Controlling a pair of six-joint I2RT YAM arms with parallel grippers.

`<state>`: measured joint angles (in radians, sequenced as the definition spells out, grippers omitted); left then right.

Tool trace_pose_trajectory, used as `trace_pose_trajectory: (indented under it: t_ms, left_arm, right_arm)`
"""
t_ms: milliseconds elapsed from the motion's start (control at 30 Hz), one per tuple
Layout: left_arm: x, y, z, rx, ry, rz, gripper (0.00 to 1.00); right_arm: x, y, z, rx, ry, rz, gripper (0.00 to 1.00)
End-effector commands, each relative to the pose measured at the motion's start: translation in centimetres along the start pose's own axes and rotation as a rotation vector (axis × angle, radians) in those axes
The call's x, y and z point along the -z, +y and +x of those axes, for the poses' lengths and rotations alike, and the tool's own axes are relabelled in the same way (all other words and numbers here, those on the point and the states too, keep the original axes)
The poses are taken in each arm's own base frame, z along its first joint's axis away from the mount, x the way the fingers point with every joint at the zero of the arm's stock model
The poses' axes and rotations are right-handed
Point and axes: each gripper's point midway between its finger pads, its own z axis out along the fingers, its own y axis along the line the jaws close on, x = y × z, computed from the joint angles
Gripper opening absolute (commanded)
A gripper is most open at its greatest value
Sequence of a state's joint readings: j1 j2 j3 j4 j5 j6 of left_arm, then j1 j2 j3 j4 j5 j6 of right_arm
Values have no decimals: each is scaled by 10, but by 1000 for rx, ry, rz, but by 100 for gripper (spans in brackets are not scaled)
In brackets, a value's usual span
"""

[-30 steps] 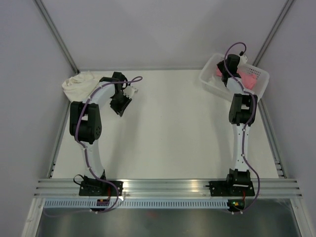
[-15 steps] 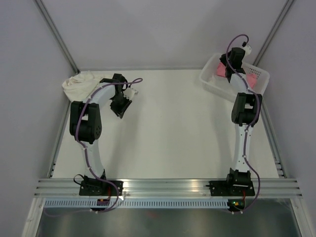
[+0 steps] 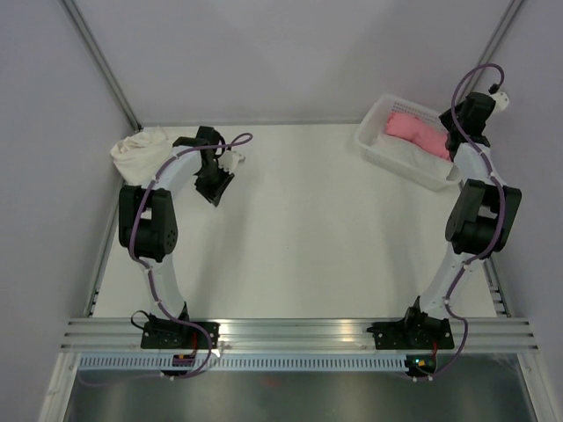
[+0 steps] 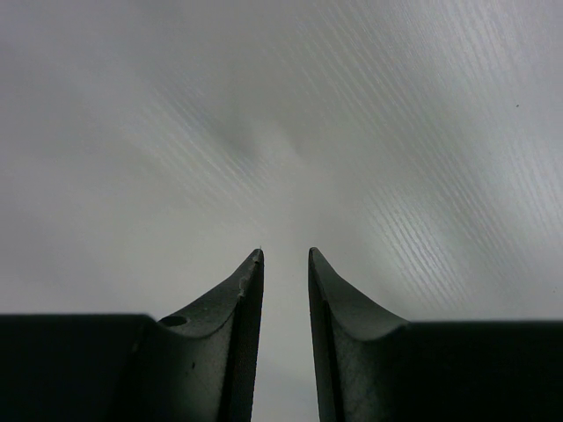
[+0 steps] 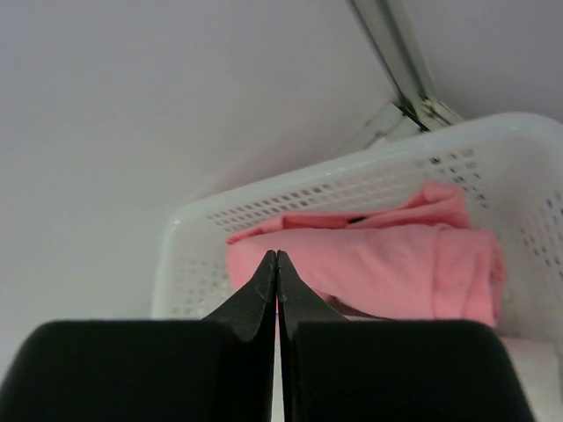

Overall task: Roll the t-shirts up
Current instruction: Place the rolled tshirt into the container

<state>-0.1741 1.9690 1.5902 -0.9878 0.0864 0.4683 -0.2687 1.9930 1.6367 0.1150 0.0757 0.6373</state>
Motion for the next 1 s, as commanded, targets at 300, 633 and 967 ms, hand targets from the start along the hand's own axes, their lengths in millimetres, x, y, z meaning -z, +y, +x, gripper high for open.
trace_pose_trajectory:
  t_ms: [300,633,967]
  left_arm:
    - [19,-1,-11,25,-82,-8,33]
    - [23,3,-13,19,-87,-28,33]
    - [41,3,-19,31,-155,-60,33]
  right_arm:
    - [-43,-94,82,21,208,239,0]
    - [-55,-108,68,79,189,275,0]
    - [8,-70,11,284,127,266,77]
